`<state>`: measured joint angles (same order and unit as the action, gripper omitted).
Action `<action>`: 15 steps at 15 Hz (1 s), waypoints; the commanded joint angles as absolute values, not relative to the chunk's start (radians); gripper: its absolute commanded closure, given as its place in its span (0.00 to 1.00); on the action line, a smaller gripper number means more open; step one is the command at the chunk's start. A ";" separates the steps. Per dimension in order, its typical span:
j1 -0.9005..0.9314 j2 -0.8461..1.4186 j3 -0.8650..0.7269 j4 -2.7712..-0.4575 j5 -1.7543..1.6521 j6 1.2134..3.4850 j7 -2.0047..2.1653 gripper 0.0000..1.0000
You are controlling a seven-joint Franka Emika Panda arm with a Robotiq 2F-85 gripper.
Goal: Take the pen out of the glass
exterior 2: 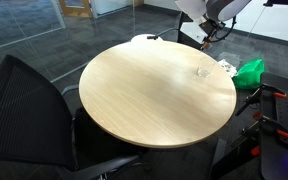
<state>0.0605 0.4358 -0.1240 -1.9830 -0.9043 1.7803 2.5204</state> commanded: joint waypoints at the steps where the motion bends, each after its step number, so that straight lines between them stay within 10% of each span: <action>1: 0.059 0.384 -0.086 -2.022 -1.009 1.871 2.507 0.98; 15: 0.018 0.416 -0.032 -2.011 -1.118 2.111 2.378 0.98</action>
<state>0.0542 0.4308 -0.0472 -1.9870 -1.1002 1.9907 2.4197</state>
